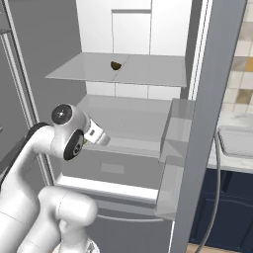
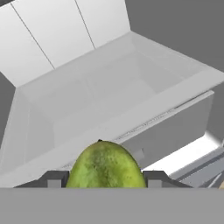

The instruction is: Pick the kiwi and mango from the fridge and place them inside the tupperware on the counter.

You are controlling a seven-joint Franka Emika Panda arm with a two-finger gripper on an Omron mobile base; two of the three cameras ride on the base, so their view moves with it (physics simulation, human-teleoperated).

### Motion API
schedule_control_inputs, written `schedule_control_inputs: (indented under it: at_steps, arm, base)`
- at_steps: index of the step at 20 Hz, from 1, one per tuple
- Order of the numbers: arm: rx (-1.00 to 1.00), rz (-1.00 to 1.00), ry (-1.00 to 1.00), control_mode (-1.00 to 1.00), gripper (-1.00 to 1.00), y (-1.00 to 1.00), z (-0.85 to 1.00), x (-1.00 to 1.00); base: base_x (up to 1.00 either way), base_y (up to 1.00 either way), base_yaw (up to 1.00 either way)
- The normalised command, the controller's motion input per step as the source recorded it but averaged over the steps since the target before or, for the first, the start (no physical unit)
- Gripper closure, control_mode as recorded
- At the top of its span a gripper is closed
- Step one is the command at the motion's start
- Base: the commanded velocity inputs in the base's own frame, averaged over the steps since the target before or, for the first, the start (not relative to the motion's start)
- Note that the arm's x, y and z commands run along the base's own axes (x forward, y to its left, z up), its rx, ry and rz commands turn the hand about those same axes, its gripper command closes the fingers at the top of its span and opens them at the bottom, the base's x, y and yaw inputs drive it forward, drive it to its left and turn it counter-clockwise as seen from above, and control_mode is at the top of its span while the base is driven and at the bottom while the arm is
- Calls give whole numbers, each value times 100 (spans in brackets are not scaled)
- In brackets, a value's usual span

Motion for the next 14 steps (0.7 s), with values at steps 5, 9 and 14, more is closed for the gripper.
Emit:
schedule_control_inputs:
  at_steps: [5, 9, 14]
  arm:
    - [0, -1, 8, -100, 100, 0, 53, -92]
    - [0, 0, 13, -100, 100, 0, 57, -84]
    - [0, 0, 16, -100, 100, 0, 56, -72]
  base:
    - [0, 0, 0]
    - [0, 0, 0]
    - [0, 0, 0]
